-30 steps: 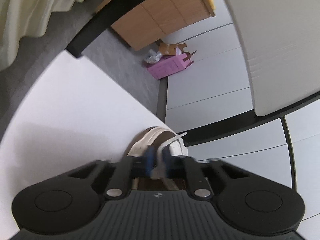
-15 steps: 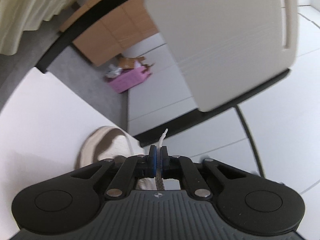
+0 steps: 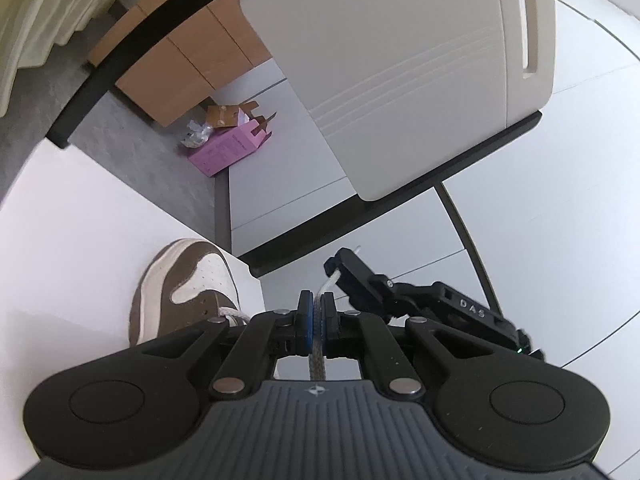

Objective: Lace up shoes with both hands

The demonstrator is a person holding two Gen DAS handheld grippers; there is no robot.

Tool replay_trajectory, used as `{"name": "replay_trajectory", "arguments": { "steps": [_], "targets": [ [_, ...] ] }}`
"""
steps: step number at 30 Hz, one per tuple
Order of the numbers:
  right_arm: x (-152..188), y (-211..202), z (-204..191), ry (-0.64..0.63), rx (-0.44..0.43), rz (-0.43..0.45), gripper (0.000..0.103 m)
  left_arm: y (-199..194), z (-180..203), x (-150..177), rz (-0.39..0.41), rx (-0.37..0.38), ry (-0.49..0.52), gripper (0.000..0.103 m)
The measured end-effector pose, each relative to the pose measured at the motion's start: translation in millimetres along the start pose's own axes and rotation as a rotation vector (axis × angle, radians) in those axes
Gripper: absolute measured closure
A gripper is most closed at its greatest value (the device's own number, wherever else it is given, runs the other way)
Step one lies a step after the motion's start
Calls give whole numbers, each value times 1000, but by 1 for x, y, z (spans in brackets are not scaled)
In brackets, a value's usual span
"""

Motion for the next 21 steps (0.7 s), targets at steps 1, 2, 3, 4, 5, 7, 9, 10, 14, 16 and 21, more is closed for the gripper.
{"name": "replay_trajectory", "arguments": {
  "steps": [1, 2, 3, 4, 5, 7, 9, 10, 14, 16, 21],
  "targets": [
    [-2, -1, -2, -20, 15, 8, 99, -1, 1, -1, 1, -11, 15, 99],
    [-4, -2, -4, -35, 27, 16, 99, -1, 1, -1, 1, -22, 30, 99],
    [-9, -4, -7, -56, 43, 24, 99, -2, 2, -2, 5, -39, 48, 98],
    [-14, -5, -9, -87, 64, 34, 99, -2, 3, -2, 4, -64, 82, 98],
    [-20, -7, -13, -125, 87, 44, 99, -3, 4, -3, 3, -91, 116, 96],
    [-34, -12, -26, -245, 149, 57, 99, -3, 4, -3, 4, -195, 207, 94],
    [-44, -13, -41, -383, 217, 32, 99, -3, 3, -3, 1, -290, 281, 83],
    [-48, -12, -49, -464, 256, 10, 99, -1, 1, -3, -5, -326, 303, 72],
    [-39, 20, -67, -776, 437, -224, 99, 8, 1, 3, -71, -416, 429, 51],
    [-25, 42, -70, -903, 500, -380, 99, 15, -1, 4, -103, -430, 463, 51],
    [5, 88, -71, -1048, 565, -696, 99, 16, -11, 8, -130, -482, 492, 51]
  ]
}}
Point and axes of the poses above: each gripper's, at about its wrist camera, not at the fingertips, and y roughly the way its jaws point, z to its right, x to its underside, the point moved 7 cm from there along y, roughly the way its jaws point, and after that the axes turned 8 degrees about -z, right-handed, at the moved point
